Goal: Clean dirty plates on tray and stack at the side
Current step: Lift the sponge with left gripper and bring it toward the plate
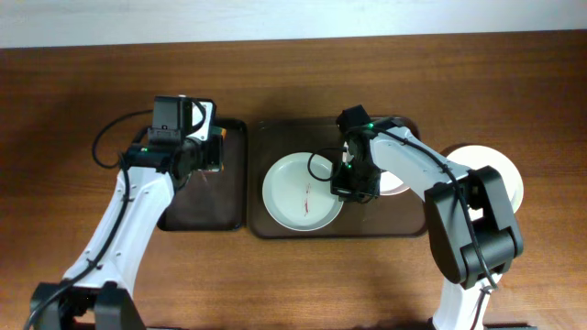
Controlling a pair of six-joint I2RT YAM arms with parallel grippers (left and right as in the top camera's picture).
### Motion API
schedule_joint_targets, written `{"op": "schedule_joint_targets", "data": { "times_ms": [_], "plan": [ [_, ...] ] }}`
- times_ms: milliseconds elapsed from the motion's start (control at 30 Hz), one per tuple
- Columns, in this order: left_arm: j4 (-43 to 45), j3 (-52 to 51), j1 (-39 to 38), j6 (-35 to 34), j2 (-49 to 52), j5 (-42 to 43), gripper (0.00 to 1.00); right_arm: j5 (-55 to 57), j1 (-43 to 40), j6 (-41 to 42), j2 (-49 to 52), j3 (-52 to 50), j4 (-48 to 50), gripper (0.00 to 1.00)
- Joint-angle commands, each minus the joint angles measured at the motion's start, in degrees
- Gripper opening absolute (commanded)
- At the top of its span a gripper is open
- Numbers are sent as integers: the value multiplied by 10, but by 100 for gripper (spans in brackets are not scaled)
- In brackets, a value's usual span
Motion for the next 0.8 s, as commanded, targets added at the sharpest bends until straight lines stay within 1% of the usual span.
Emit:
{"op": "schedule_joint_targets", "data": {
  "times_ms": [0, 100, 333, 767],
  "plan": [
    [16, 9, 2, 3, -44, 2, 3, 3, -2, -6, -5, -2, 0, 4],
    [22, 9, 2, 3, -63, 2, 1, 3, -2, -6, -5, -2, 0, 4],
    [27, 9, 2, 3, -114, 2, 0, 3, -2, -6, -5, -2, 2, 4],
    [72, 9, 2, 8, -178, 2, 0, 3, -2, -6, -5, -2, 2, 4]
  ]
}}
